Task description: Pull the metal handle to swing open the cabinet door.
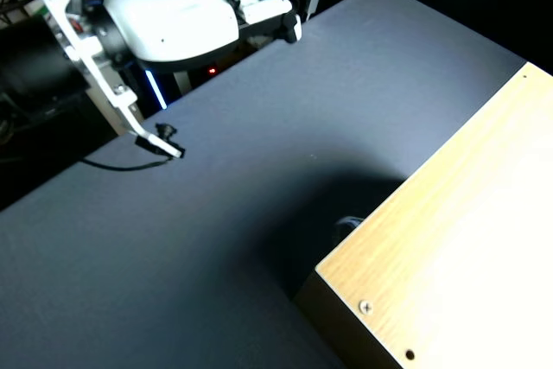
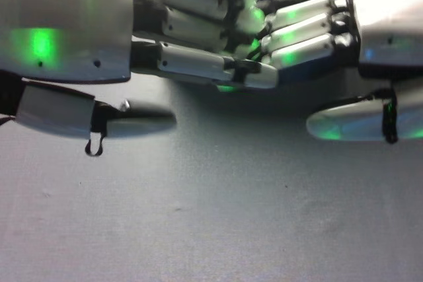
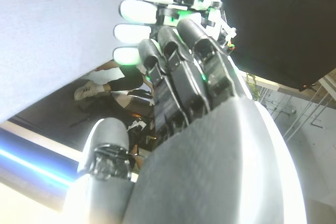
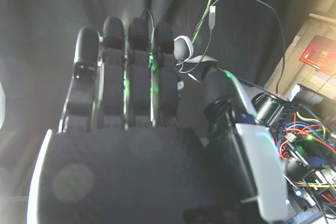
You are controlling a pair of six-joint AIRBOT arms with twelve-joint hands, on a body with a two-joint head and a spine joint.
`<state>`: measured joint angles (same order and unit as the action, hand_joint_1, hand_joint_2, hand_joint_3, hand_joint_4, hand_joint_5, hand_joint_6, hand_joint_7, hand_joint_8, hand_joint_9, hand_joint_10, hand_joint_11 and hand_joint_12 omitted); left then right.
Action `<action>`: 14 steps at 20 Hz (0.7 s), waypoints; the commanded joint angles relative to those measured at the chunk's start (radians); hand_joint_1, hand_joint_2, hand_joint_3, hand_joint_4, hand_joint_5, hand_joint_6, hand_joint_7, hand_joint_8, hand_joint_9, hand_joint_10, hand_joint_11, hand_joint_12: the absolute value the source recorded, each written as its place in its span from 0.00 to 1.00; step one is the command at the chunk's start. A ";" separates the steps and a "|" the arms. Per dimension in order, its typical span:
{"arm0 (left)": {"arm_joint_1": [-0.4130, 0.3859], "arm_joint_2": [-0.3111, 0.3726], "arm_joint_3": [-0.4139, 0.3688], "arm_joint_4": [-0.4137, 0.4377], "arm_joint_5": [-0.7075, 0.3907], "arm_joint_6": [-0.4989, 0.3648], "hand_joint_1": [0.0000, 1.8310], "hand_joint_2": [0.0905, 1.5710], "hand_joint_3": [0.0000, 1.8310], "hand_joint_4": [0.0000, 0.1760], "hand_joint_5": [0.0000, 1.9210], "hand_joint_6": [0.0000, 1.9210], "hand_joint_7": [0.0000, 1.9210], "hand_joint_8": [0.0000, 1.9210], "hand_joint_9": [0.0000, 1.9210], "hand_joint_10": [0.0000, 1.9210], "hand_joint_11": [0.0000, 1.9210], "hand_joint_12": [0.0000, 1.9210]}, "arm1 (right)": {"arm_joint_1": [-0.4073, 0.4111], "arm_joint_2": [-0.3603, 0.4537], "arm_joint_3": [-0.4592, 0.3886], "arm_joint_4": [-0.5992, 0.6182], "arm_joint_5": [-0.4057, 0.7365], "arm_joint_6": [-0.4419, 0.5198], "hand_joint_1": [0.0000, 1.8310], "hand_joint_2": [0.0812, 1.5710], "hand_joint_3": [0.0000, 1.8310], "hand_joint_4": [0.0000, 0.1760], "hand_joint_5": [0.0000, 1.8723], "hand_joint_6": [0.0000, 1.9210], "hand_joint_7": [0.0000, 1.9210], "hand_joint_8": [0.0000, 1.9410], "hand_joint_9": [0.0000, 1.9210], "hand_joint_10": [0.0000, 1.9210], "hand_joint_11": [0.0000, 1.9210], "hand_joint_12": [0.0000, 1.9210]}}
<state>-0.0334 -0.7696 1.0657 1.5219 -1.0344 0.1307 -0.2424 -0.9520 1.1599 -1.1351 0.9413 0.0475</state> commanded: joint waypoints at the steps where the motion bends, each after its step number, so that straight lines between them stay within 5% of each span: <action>1: -0.010 0.003 0.000 -0.088 -0.020 0.006 0.00 1.00 0.03 0.00 0.19 0.00 0.19 0.00 0.17 0.00 0.00 0.38 | 0.009 -0.002 -0.005 0.103 0.087 0.002 0.00 1.00 0.05 0.00 0.02 0.00 0.02 0.00 0.01 0.00 0.00 0.09; 14: -0.010 0.003 0.000 -0.088 -0.020 0.006 0.00 1.00 0.05 0.00 0.20 0.00 0.21 0.00 0.18 0.00 0.01 0.39 | -0.030 -0.011 0.003 0.058 0.075 0.002 0.00 1.00 0.05 0.00 0.00 0.00 0.00 0.00 0.00 0.00 0.00 0.05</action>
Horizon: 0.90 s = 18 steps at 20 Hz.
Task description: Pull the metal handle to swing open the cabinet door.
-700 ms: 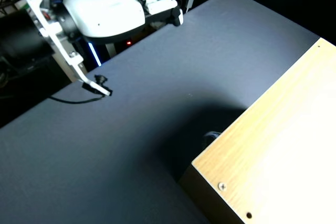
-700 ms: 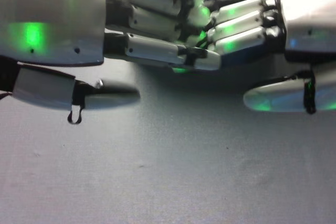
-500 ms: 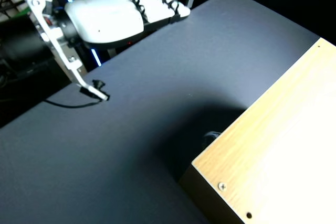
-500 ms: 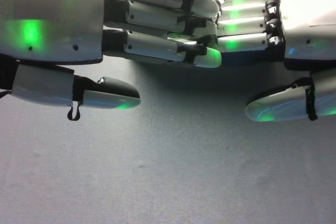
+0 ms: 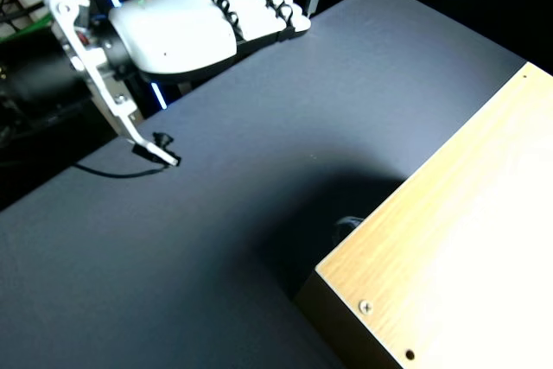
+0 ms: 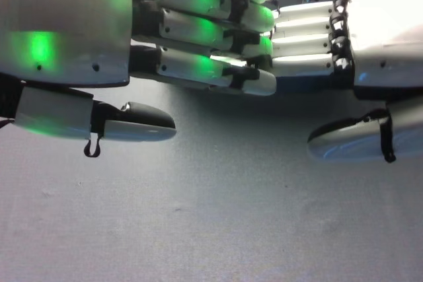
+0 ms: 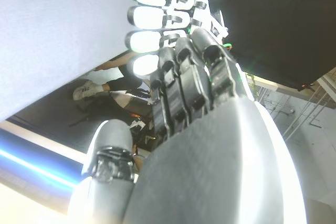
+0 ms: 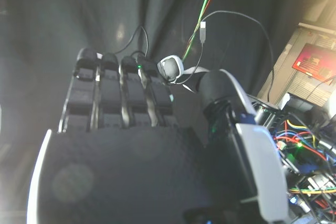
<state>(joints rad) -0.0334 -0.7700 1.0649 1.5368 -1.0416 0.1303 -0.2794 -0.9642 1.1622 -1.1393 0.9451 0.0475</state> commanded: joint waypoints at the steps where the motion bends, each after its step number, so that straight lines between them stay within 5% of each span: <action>1: -0.010 0.003 0.000 -0.103 -0.013 0.007 0.00 1.00 0.05 0.00 0.21 0.00 0.21 0.00 0.19 0.00 0.01 0.39 | 0.000 -0.002 0.002 0.053 0.067 0.002 0.00 1.00 0.05 0.00 0.00 0.00 0.00 0.00 0.00 0.00 0.00 0.05; 18: -0.010 0.003 0.000 -0.103 -0.013 0.007 0.00 1.00 0.05 0.00 0.21 0.00 0.22 0.00 0.19 0.00 0.01 0.41 | -0.049 -0.044 0.048 0.000 -0.044 0.002 0.00 1.00 0.03 0.00 0.02 0.00 0.02 0.00 0.02 0.00 0.00 0.12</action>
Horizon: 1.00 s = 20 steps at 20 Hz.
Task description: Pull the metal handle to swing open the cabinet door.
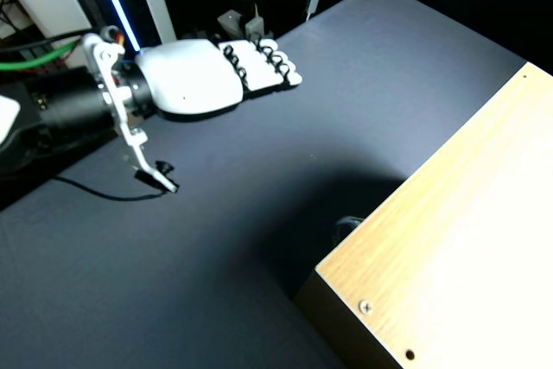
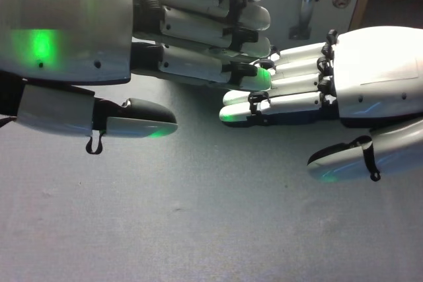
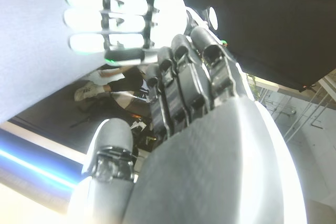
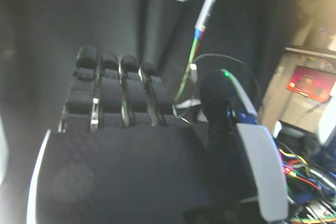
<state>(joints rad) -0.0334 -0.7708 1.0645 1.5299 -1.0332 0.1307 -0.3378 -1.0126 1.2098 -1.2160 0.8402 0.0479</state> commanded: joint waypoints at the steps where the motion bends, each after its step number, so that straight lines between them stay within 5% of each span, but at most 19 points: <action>1: -0.010 0.004 0.001 -0.096 -0.022 0.006 0.00 1.00 0.05 0.00 0.22 0.00 0.22 0.00 0.20 0.00 0.01 0.41 | 0.009 0.006 0.000 0.079 0.057 0.002 0.00 1.00 0.03 0.00 0.01 0.00 0.02 0.00 0.02 0.00 0.00 0.11; 20: -0.010 0.004 0.001 -0.096 -0.021 0.006 0.00 1.00 0.03 0.00 0.21 0.00 0.22 0.00 0.20 0.00 0.03 0.41 | 0.009 0.081 -0.062 0.273 -0.203 0.029 0.00 1.00 0.04 0.00 0.00 0.00 0.01 0.00 0.00 0.00 0.00 0.06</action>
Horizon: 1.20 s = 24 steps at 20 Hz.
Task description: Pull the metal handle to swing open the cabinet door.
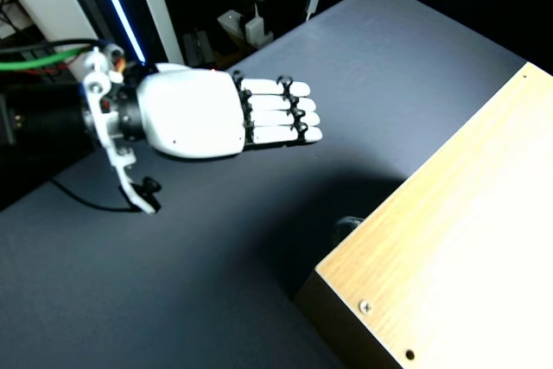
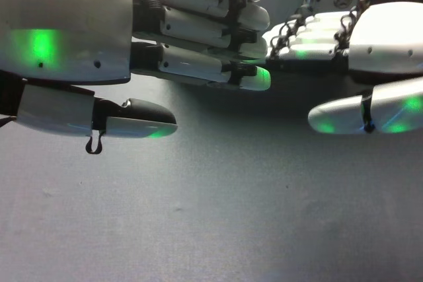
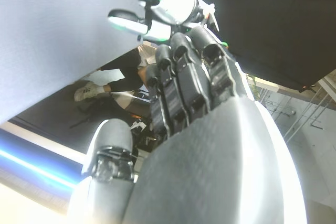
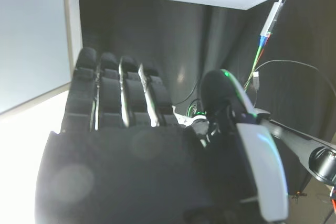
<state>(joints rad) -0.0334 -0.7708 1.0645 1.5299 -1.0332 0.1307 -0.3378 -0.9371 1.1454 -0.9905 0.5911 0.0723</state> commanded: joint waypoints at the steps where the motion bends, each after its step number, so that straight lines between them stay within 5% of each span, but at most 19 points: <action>1: -0.010 0.004 0.001 -0.096 -0.021 0.006 0.00 1.00 0.04 0.00 0.21 0.00 0.21 0.00 0.20 0.00 0.03 0.41 | 0.009 0.011 -0.001 0.057 0.032 0.011 0.00 1.00 0.04 0.00 0.01 0.00 0.02 0.00 0.01 0.00 0.00 0.09; 3: -0.010 0.004 0.001 -0.096 -0.021 0.006 0.00 1.00 0.04 0.00 0.19 0.00 0.20 0.00 0.18 0.00 0.01 0.41 | 0.009 0.025 -0.003 0.082 0.020 0.071 0.00 1.00 0.05 0.00 0.03 0.00 0.04 0.00 0.03 0.00 0.00 0.16; 12: -0.010 0.004 0.001 -0.096 -0.021 0.006 0.00 1.00 0.02 0.00 0.17 0.00 0.18 0.00 0.16 0.00 0.00 0.38 | 0.009 0.072 -0.026 0.286 -0.058 0.107 0.00 1.00 0.05 0.00 0.04 0.00 0.04 0.00 0.04 0.00 0.00 0.14; 15: -0.010 0.004 0.001 -0.096 -0.021 0.006 0.00 1.00 0.01 0.00 0.17 0.00 0.17 0.00 0.15 0.00 0.00 0.35 | 0.009 0.074 -0.022 0.336 -0.097 0.203 0.00 1.00 0.05 0.00 0.03 0.00 0.04 0.00 0.04 0.00 0.00 0.17; 24: -0.010 0.004 0.001 -0.096 -0.021 0.006 0.00 1.00 0.02 0.00 0.20 0.00 0.21 0.00 0.19 0.00 0.00 0.41 | 0.009 0.108 -0.019 0.565 -0.182 0.206 0.00 1.00 0.06 0.00 0.06 0.00 0.07 0.00 0.06 0.00 0.00 0.21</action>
<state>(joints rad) -0.0334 -0.7708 1.0645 1.5299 -1.0332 0.1310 -0.3378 -0.8394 1.1236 -0.4580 0.3225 0.2680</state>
